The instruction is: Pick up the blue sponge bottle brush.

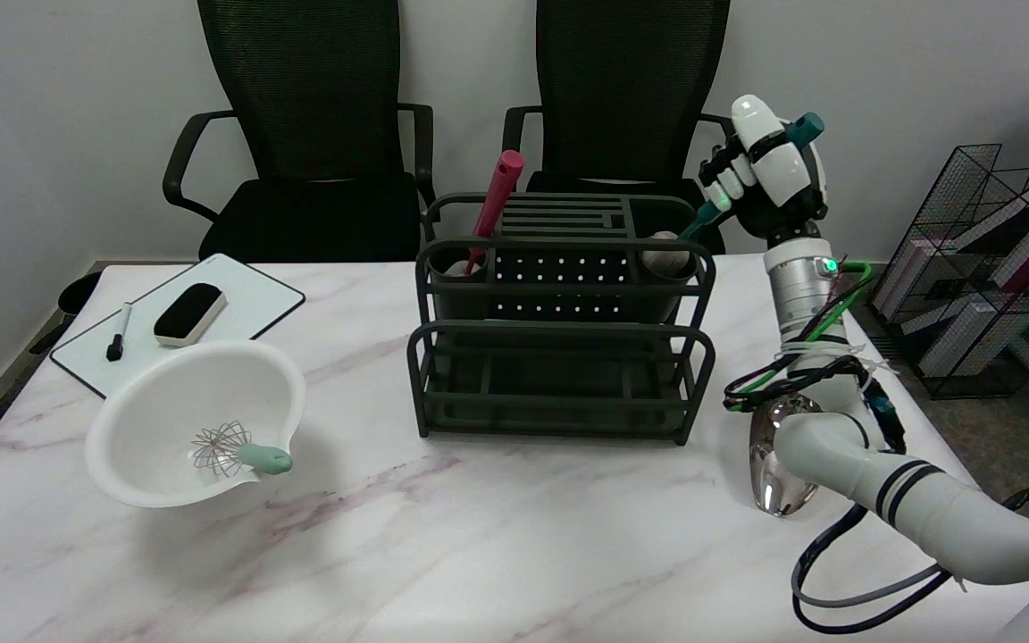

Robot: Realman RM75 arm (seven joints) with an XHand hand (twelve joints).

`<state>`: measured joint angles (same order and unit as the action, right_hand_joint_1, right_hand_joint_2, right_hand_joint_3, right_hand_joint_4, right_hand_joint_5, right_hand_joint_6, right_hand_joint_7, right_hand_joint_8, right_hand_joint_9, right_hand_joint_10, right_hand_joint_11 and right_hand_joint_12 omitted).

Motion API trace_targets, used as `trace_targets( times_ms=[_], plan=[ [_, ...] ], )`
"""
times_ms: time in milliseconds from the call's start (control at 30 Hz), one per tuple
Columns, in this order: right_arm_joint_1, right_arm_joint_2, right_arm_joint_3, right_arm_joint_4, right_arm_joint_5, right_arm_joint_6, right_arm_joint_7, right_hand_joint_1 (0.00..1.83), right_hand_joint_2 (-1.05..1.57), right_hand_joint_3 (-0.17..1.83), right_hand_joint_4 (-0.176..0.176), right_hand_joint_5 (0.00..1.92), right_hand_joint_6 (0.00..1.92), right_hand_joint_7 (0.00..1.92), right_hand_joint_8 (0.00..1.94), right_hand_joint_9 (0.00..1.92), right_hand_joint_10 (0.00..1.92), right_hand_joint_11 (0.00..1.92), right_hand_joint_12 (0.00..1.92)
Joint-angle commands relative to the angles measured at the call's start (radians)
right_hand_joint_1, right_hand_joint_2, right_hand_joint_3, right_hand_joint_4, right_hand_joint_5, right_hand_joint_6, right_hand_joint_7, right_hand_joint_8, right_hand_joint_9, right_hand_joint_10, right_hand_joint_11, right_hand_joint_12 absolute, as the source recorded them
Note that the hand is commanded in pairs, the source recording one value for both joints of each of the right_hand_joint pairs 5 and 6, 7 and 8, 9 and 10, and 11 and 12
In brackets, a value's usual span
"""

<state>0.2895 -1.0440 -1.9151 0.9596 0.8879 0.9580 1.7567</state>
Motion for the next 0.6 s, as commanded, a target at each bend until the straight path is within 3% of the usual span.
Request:
trace_targets(
  times_ms=[33,600],
  plan=[
    [-0.001,0.017,0.067,0.048,-0.031,-0.021,-0.003,0.89,1.57,0.56,0.0,1.92,1.92,1.92,1.92,1.92,1.92,1.92,1.92],
    [-0.043,0.097,0.116,0.179,-0.077,-0.109,-0.003,0.92,1.57,0.55,0.0,1.92,1.92,1.92,1.92,1.92,1.92,1.92,1.92]
  ],
)
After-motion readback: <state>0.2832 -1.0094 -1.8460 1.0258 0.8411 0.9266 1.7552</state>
